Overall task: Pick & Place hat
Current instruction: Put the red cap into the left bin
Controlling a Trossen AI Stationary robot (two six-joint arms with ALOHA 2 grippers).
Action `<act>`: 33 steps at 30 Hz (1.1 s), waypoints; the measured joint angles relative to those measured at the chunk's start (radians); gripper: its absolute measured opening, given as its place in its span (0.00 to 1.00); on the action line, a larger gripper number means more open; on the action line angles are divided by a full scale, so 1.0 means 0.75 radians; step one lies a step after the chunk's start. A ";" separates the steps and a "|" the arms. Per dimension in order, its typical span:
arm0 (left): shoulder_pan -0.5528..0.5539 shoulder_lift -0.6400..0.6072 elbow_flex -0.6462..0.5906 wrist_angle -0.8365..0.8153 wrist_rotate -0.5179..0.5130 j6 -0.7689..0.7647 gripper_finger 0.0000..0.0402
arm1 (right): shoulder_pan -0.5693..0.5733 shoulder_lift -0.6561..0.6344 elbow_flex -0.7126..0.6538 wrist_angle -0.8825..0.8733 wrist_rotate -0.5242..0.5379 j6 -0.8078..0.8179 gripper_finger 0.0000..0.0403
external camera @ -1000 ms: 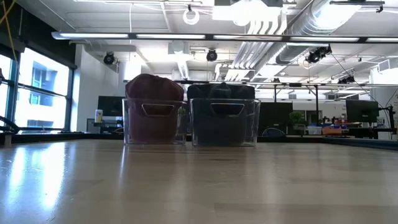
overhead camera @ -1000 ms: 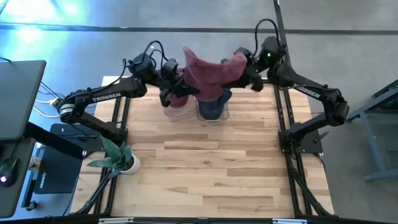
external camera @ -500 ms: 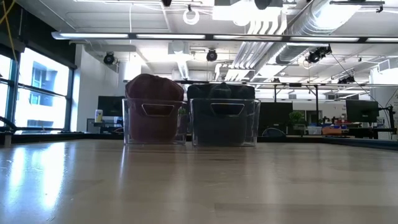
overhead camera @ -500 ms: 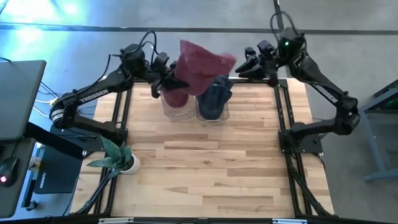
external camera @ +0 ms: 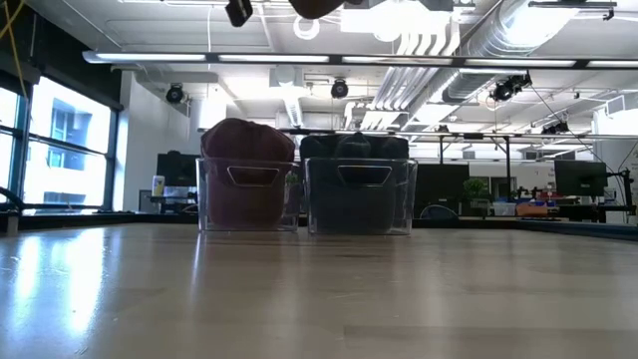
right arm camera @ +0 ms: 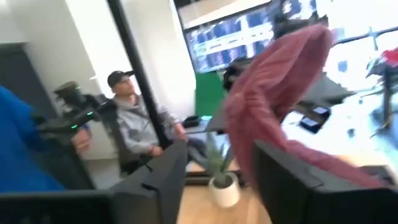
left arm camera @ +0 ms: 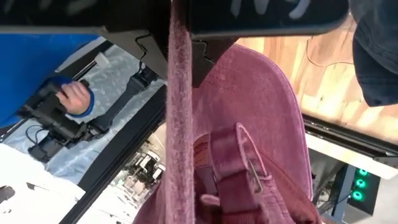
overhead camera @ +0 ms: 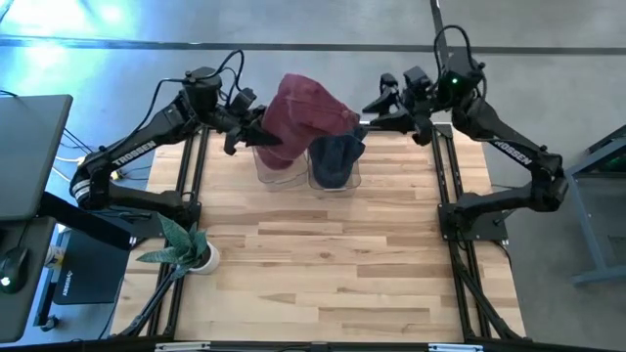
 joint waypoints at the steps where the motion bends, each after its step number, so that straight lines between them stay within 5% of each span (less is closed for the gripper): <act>1: -0.002 -0.004 0.000 0.002 -0.002 -0.006 0.00 | -0.013 0.000 0.007 0.001 0.014 -0.019 0.46; 9: -0.002 -0.007 0.000 -0.003 -0.043 -0.018 0.00 | 0.037 0.014 0.011 0.001 0.250 -0.155 0.66; 18: -0.002 0.023 0.001 -0.004 -0.193 -0.007 0.00 | 0.181 0.030 0.012 -0.021 0.424 -0.026 0.62; 25: -0.060 0.086 0.001 0.000 -0.194 0.009 0.00 | 0.259 0.032 0.013 -0.080 0.711 -0.229 0.59; 29: -0.118 0.098 0.000 -0.002 -0.194 0.030 0.00 | 0.234 0.038 0.103 -0.388 0.836 -0.356 0.59; 33: -0.158 0.103 0.002 -0.002 -0.200 0.037 0.00 | 0.235 0.086 0.209 -0.588 0.779 -0.442 0.59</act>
